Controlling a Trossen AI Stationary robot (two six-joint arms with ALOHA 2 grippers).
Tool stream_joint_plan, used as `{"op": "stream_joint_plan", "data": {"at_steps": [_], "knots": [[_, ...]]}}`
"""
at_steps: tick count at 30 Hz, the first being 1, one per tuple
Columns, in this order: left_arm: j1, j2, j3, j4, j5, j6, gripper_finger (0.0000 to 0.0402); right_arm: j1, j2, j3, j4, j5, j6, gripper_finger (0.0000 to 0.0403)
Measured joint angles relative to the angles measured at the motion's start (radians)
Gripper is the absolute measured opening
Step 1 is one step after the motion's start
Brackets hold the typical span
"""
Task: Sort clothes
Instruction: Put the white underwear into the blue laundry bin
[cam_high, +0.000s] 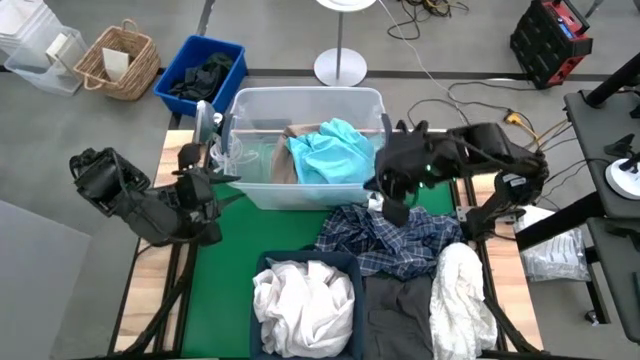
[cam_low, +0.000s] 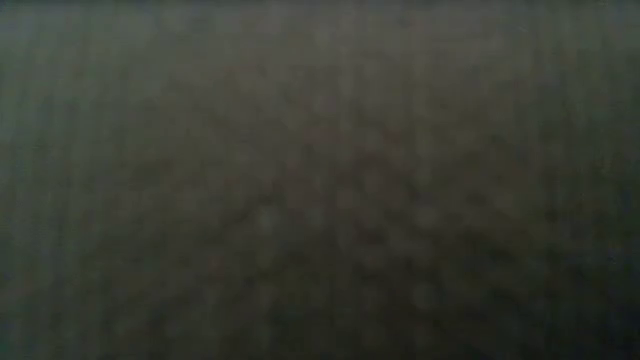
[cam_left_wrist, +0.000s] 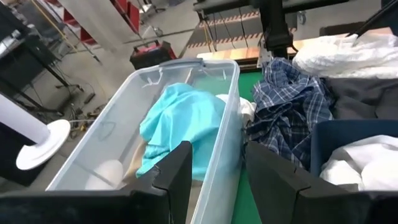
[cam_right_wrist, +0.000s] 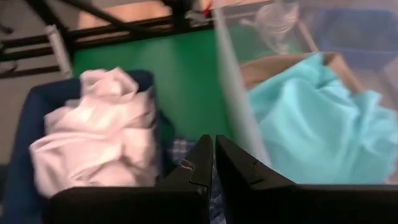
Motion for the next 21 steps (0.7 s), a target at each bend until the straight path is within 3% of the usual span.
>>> {"op": "stream_joint_plan", "data": {"at_steps": [7, 9, 15, 19, 21], "knots": [[0.102, 0.003, 0.000, 0.128, 0.080, 0.144, 0.0130, 0.110, -0.013, 0.000, -0.103, 0.006, 0.039, 0.0013], [0.135, 0.003, 0.000, 0.188, 0.126, 0.203, 0.0130, 0.119, -0.019, 0.000, -0.170, 0.007, 0.077, 0.0013], [0.244, 0.019, 0.000, 0.375, 0.307, 0.365, 0.0130, 0.117, -0.075, -0.041, -0.159, -0.015, 0.110, 0.0013], [0.302, 0.050, 0.000, 0.442, 0.336, 0.451, 0.0130, 0.118, -0.115, -0.082, -0.160, 0.030, 0.118, 0.0013], [0.329, 0.065, 0.000, 0.457, 0.336, 0.476, 0.0130, 0.117, -0.137, -0.117, -0.159, 0.107, 0.170, 0.0013]]}}
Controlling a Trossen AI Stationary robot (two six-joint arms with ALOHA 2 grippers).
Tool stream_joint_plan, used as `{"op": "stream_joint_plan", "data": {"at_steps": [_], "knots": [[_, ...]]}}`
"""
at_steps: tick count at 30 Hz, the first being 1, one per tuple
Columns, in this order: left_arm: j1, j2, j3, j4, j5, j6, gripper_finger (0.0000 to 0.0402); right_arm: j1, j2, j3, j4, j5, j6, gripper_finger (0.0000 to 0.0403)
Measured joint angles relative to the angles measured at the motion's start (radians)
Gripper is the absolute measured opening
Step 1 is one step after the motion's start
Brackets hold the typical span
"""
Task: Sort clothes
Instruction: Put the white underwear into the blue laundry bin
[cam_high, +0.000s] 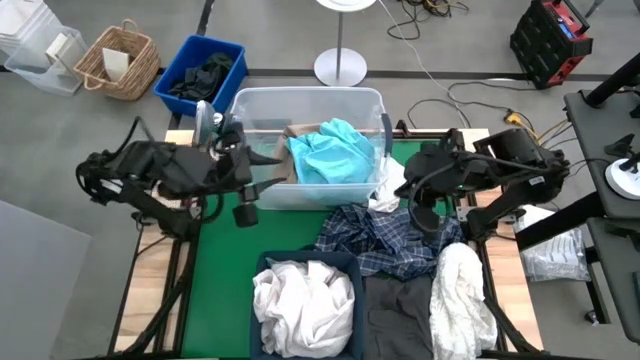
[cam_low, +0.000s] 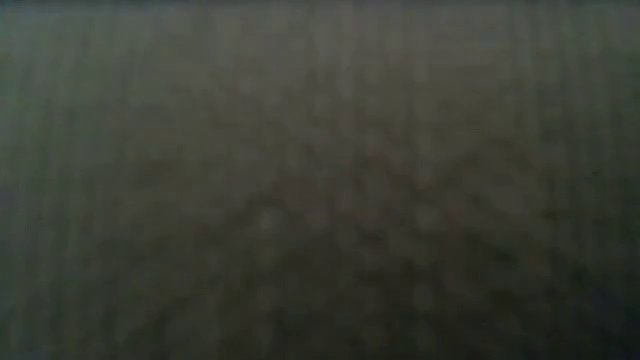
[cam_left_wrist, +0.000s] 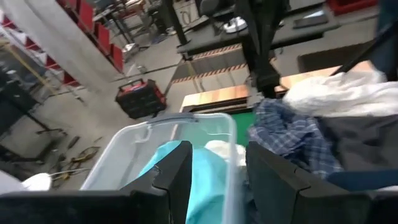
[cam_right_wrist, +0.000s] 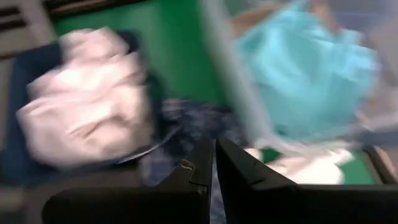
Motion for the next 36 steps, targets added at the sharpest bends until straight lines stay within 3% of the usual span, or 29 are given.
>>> {"op": "stream_joint_plan", "data": {"at_steps": [4, 13, 17, 23, 26, 36], "knots": [[0.054, 0.021, 0.000, 0.011, 0.007, 0.012, 0.0130, -0.001, -0.057, -0.106, 0.000, 0.161, 0.123, 0.0013], [0.070, 0.030, 0.069, 0.016, 0.013, 0.044, 0.0130, -0.031, -0.214, -0.499, 0.051, 0.123, 0.148, 0.0013], [0.077, 0.030, 0.087, 0.019, 0.012, 0.053, 0.0130, -0.086, -0.281, -0.700, 0.185, 0.074, 0.095, 0.0013], [0.082, 0.032, 0.084, 0.022, 0.009, 0.053, 0.0130, -0.127, -0.381, -1.010, 0.583, 0.072, -0.121, 0.0013], [0.082, 0.038, 0.081, 0.021, 0.002, 0.042, 0.0130, -0.140, -0.412, -1.143, 0.694, 0.073, -0.228, 0.0013], [0.104, 0.080, 0.080, 0.021, -0.002, 0.038, 0.0130, -0.219, -0.416, -1.390, 0.957, 0.023, -0.298, 0.0013]]}}
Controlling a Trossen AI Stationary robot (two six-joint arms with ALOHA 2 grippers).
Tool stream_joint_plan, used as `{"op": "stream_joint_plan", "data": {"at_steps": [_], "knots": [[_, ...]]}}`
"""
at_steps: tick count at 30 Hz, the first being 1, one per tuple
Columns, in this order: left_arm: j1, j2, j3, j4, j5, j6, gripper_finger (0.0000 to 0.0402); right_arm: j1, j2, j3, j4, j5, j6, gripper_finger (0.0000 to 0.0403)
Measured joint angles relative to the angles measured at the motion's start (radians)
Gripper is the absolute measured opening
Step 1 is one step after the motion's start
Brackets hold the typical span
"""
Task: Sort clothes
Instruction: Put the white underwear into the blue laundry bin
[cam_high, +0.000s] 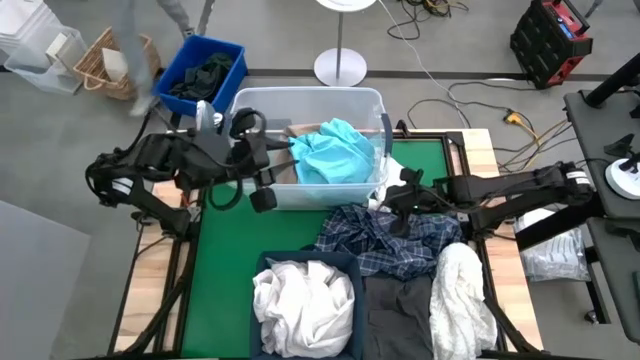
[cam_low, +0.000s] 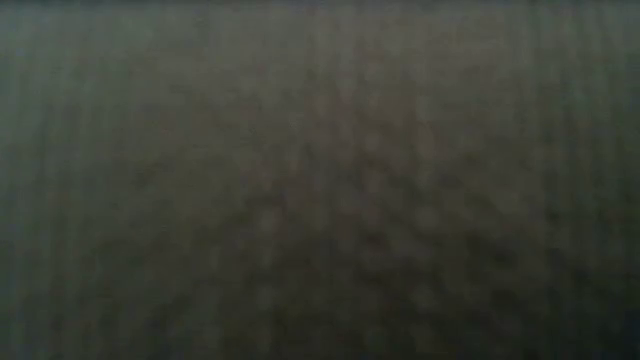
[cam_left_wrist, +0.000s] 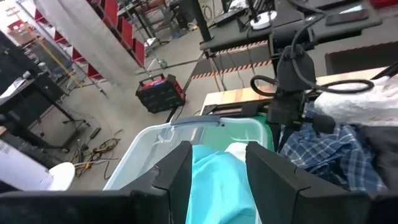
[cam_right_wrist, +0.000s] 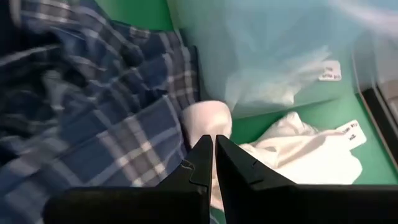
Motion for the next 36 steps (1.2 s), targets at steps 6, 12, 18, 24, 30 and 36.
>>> {"op": "stream_joint_plan", "data": {"at_steps": [6, 12, 18, 24, 30, 36], "knots": [[0.024, 0.017, 0.000, 0.001, -0.002, -0.004, 0.0130, -0.055, 0.024, -0.023, 0.013, 0.000, -0.031, 0.0013], [0.029, 0.019, 0.000, 0.004, -0.002, -0.004, 0.0130, -0.061, 0.025, -0.023, 0.024, -0.002, -0.150, 0.0013], [0.038, 0.019, 0.000, 0.008, -0.003, -0.004, 0.0130, -0.061, 0.028, -0.038, 0.020, -0.001, -0.195, 0.0045], [0.062, 0.018, -0.001, 0.008, -0.003, -0.004, 0.0130, -0.061, 0.030, -0.048, 0.028, 0.008, -0.204, 0.0158], [0.083, 0.018, -0.001, 0.008, -0.003, 0.003, 0.0130, -0.070, 0.108, -0.057, 0.049, 0.008, -0.221, 0.0243], [0.084, 0.018, -0.001, 0.008, -0.003, 0.003, 0.0130, -0.072, 0.220, -0.066, 0.076, 0.008, -0.208, 0.0260]]}}
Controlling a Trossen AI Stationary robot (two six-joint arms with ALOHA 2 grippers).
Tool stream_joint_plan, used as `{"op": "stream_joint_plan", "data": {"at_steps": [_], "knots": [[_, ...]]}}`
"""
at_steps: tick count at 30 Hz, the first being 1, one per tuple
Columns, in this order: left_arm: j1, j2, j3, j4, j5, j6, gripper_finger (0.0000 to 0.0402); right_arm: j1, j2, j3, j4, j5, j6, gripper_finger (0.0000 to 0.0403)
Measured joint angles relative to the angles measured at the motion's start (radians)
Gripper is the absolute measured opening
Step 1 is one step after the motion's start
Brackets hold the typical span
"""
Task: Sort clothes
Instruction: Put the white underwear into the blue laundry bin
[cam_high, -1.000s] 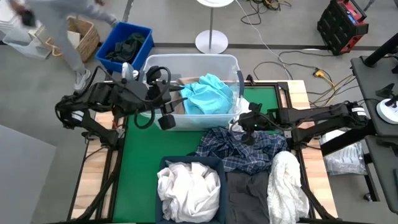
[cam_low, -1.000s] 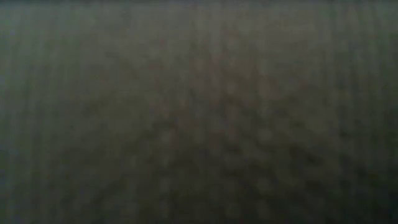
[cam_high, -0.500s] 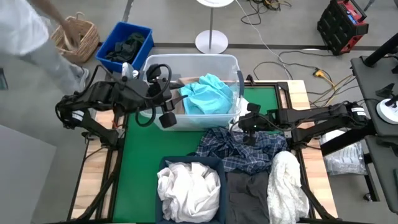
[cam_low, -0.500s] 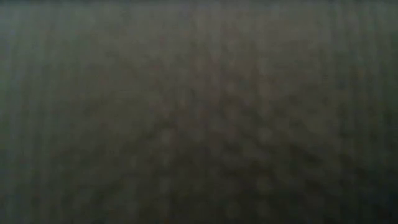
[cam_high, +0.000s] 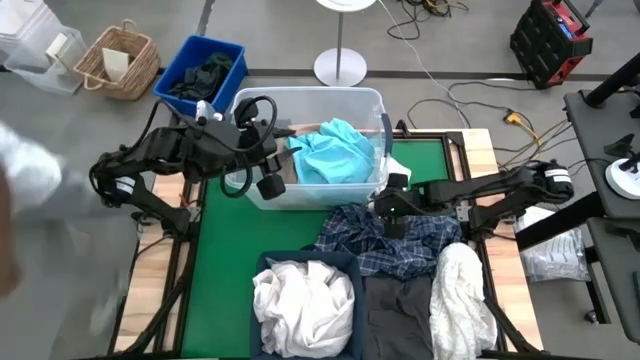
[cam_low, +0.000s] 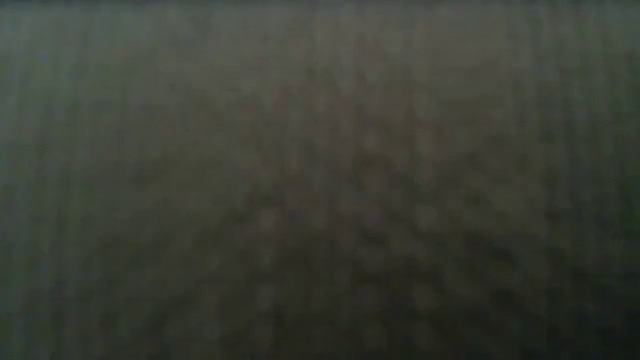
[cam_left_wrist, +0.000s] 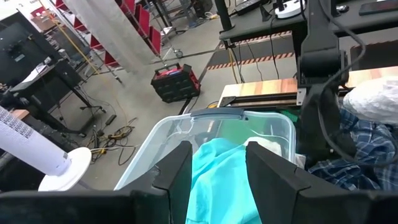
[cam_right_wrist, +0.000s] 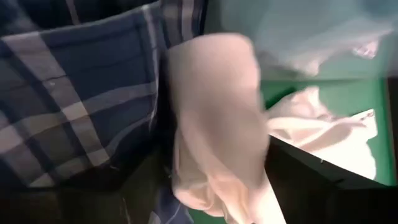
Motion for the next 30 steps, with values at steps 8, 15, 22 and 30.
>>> {"op": "stream_joint_plan", "data": {"at_steps": [8, 15, 22, 30], "knots": [[0.000, -0.001, 0.000, 0.000, 0.000, 0.000, 0.0130, 0.000, 0.046, 0.008, -0.008, 0.000, 0.025, 0.0140], [0.000, -0.001, 0.000, 0.000, 0.001, 0.000, 0.0130, 0.000, -0.025, 0.038, -0.102, 0.001, 0.053, 0.0021], [0.000, -0.001, 0.000, -0.001, 0.001, 0.002, 0.0130, 0.000, -0.127, 0.102, -0.259, 0.054, 0.124, 0.0015], [0.000, -0.001, 0.000, -0.001, 0.001, 0.008, 0.0130, 0.024, -0.269, 0.309, -0.376, 0.025, 0.235, 0.0014]]}}
